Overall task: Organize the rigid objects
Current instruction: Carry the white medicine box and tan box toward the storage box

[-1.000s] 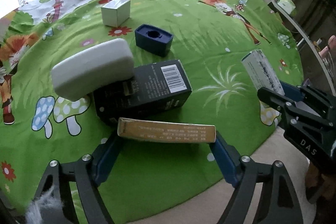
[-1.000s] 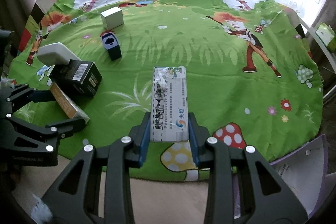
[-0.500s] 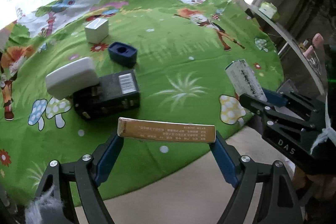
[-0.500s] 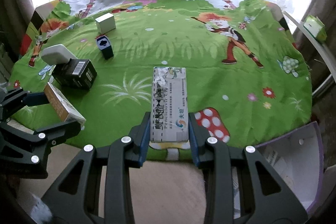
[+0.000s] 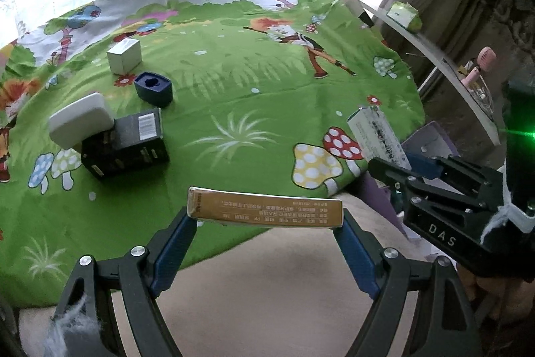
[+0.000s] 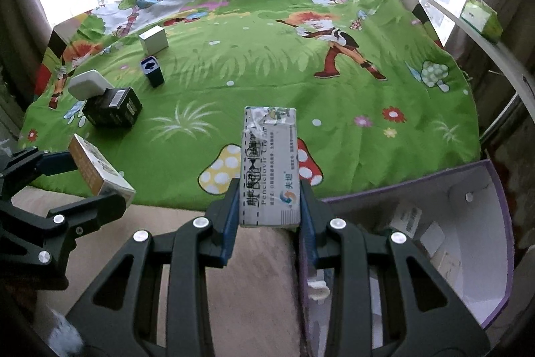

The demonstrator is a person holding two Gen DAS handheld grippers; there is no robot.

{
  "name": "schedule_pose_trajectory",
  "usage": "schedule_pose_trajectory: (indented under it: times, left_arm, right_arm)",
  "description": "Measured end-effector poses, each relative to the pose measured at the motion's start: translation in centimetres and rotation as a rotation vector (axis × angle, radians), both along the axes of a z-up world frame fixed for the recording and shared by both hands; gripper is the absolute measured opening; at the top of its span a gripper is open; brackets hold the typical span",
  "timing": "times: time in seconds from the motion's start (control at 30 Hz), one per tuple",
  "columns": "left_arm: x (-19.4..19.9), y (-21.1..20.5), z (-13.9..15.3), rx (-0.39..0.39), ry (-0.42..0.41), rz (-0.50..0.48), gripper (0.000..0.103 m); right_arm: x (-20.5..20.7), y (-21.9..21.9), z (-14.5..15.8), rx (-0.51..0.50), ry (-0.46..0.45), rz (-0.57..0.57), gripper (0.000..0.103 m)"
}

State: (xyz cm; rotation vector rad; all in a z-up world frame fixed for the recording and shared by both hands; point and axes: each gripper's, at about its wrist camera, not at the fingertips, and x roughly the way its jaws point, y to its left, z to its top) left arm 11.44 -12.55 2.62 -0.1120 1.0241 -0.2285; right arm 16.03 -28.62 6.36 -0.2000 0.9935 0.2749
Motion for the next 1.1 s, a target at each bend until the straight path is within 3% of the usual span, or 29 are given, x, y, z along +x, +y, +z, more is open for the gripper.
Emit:
schedule_pose_trajectory:
  times: [0.37,1.1]
  left_arm:
    - [-1.6,-1.6,0.5,-0.011,-0.014,-0.014,0.084]
    - [-2.7,-8.4,0.9,0.018,-0.007,-0.148,0.084]
  right_arm:
    - [-1.4,-1.3,0.4,0.022,0.009,0.007,0.037]
    - [-3.2,-6.9,0.6,-0.005,0.025,-0.067,0.037]
